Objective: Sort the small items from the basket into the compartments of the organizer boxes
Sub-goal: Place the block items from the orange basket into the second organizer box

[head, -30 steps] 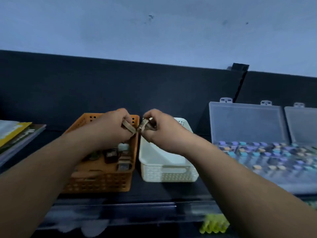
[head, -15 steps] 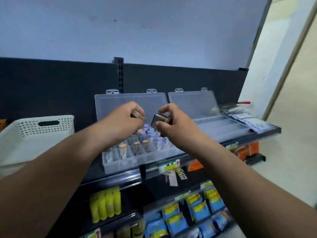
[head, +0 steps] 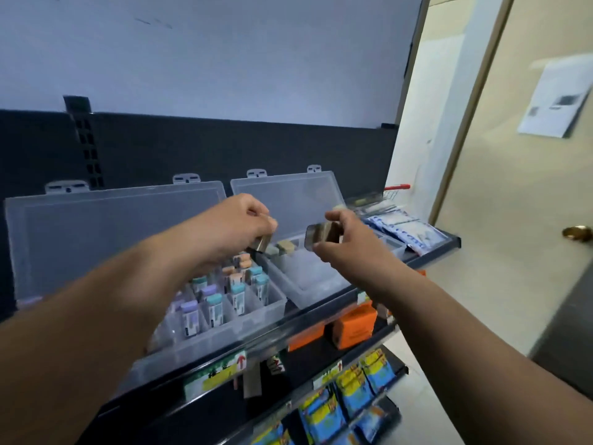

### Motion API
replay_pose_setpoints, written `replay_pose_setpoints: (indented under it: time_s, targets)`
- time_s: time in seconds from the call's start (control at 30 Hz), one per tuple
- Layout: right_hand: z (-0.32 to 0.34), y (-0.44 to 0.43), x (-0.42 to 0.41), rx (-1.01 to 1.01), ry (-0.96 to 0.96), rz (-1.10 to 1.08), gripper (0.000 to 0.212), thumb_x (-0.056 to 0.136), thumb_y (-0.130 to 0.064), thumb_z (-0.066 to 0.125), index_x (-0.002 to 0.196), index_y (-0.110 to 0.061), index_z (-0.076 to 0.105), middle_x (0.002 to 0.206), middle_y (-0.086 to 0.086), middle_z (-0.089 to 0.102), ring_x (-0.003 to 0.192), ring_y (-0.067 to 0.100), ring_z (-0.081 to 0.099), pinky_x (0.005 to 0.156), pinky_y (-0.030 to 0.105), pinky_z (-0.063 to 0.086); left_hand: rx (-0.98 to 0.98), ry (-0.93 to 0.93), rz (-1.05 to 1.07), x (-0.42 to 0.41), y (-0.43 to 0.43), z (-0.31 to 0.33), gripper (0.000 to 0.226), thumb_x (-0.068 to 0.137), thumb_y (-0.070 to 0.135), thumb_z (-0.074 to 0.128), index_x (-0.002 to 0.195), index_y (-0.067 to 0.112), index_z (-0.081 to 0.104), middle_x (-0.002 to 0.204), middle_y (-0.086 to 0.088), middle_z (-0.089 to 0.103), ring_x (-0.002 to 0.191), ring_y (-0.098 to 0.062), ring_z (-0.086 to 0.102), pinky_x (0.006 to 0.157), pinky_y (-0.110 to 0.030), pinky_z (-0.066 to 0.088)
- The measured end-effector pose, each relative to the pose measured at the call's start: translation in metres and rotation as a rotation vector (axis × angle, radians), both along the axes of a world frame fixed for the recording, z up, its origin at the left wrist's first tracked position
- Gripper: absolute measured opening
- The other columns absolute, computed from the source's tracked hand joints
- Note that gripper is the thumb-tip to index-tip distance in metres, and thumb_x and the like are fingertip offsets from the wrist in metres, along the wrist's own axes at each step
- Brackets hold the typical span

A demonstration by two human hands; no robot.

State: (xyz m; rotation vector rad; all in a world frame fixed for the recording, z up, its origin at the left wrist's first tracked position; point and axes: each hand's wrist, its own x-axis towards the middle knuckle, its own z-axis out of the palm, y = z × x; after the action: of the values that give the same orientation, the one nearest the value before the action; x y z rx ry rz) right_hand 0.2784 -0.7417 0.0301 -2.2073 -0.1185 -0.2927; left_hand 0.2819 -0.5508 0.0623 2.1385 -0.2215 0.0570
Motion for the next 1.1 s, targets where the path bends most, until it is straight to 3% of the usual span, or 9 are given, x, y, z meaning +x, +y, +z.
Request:
replay_pose_setpoints:
  time_s: [0.13, 0.2, 0.27, 0.37, 0.5, 0.63, 0.7, 0.83, 1.1]
  targets:
    - [0.006, -0.021, 0.046, -0.04, -0.006, -0.01, 0.044, 0.087, -0.02, 0.067, 0.124, -0.026, 0.045, 0.118, -0.001, 0.054, 0.1, 0.018, 0.059, 0.07, 0.019, 0.048, 0.059, 0.014, -0.024, 0.047, -0.017, 0.003, 0.031, 0.079, 0.021, 0.071, 0.107, 0.021, 0.056, 0.099, -0.002, 0.065, 0.087, -0.016, 0.061, 0.079, -0.03, 0.047]
    - [0.008, -0.03, 0.067, -0.104, -0.012, -0.002, 0.045, 0.089, -0.019, 0.066, 0.129, -0.026, 0.046, 0.119, -0.002, 0.053, 0.099, 0.016, 0.058, 0.061, 0.012, 0.042, 0.114, 0.006, -0.036, 0.066, -0.027, 0.004, 0.016, 0.072, 0.017, 0.073, 0.084, 0.019, 0.062, 0.093, -0.009, 0.068, 0.081, -0.018, 0.06, 0.076, -0.031, 0.047]
    - [0.005, -0.041, 0.089, -0.143, -0.03, -0.008, 0.048, 0.089, -0.018, 0.065, 0.133, -0.024, 0.047, 0.125, 0.0, 0.054, 0.101, 0.016, 0.057, 0.068, 0.015, 0.046, 0.146, -0.001, -0.046, 0.083, -0.036, 0.002, 0.015, 0.063, 0.016, 0.074, 0.073, 0.012, 0.063, 0.089, -0.016, 0.069, 0.073, -0.024, 0.058, 0.072, -0.038, 0.05]
    - [-0.001, -0.055, 0.116, -0.204, -0.019, 0.007, 0.05, 0.089, -0.021, 0.066, 0.136, -0.024, 0.047, 0.127, 0.0, 0.055, 0.102, 0.016, 0.056, 0.083, 0.026, 0.049, 0.195, -0.004, -0.028, 0.106, -0.05, -0.005, 0.023, 0.071, 0.014, 0.075, 0.093, 0.013, 0.066, 0.095, -0.008, 0.068, 0.088, -0.024, 0.064, 0.083, -0.04, 0.052]
    - [-0.011, -0.07, 0.157, -0.245, 0.025, 0.082, 0.048, 0.089, -0.025, 0.066, 0.133, -0.026, 0.048, 0.124, -0.001, 0.057, 0.097, 0.015, 0.059, 0.067, 0.02, 0.051, 0.275, 0.021, -0.022, 0.134, -0.068, -0.019, 0.027, 0.079, 0.012, 0.07, 0.105, 0.014, 0.064, 0.1, -0.002, 0.067, 0.09, -0.018, 0.065, 0.082, -0.036, 0.054]
    - [-0.017, -0.08, 0.195, -0.286, 0.05, 0.199, 0.042, 0.088, -0.03, 0.068, 0.126, -0.025, 0.052, 0.116, -0.002, 0.06, 0.089, 0.01, 0.059, 0.061, 0.012, 0.042, 0.328, 0.065, 0.047, 0.158, -0.086, -0.027, 0.031, 0.078, 0.013, 0.073, 0.106, 0.019, 0.062, 0.101, -0.001, 0.064, 0.091, -0.019, 0.062, 0.082, -0.035, 0.054]
    - [-0.018, -0.085, 0.211, -0.31, 0.086, 0.284, 0.039, 0.086, -0.031, 0.07, 0.121, -0.026, 0.055, 0.112, -0.003, 0.061, 0.086, 0.009, 0.06, 0.064, 0.017, 0.048, 0.387, 0.073, 0.091, 0.17, -0.097, -0.031, 0.033, 0.078, 0.014, 0.071, 0.11, 0.02, 0.061, 0.104, -0.002, 0.062, 0.093, -0.021, 0.059, 0.085, -0.037, 0.053]
    - [-0.02, -0.097, 0.239, -0.334, 0.152, 0.436, 0.035, 0.083, -0.027, 0.074, 0.114, -0.026, 0.058, 0.107, -0.004, 0.063, 0.091, 0.014, 0.062, 0.083, 0.032, 0.054, 0.41, 0.094, 0.17, 0.186, -0.114, -0.04, 0.027, 0.08, 0.017, 0.068, 0.103, 0.023, 0.057, 0.101, 0.0, 0.059, 0.093, -0.02, 0.057, 0.086, -0.038, 0.051]
    - [-0.036, -0.094, 0.272, -0.46, 0.139, 0.654, 0.029, 0.08, -0.031, 0.075, 0.103, -0.029, 0.057, 0.1, -0.007, 0.059, 0.089, 0.01, 0.057, 0.073, 0.025, 0.051, 0.353, 0.153, 0.292, 0.189, -0.118, -0.052, 0.03, 0.078, 0.016, 0.071, 0.094, 0.032, 0.052, 0.095, 0.003, 0.058, 0.087, -0.015, 0.057, 0.072, -0.03, 0.049]
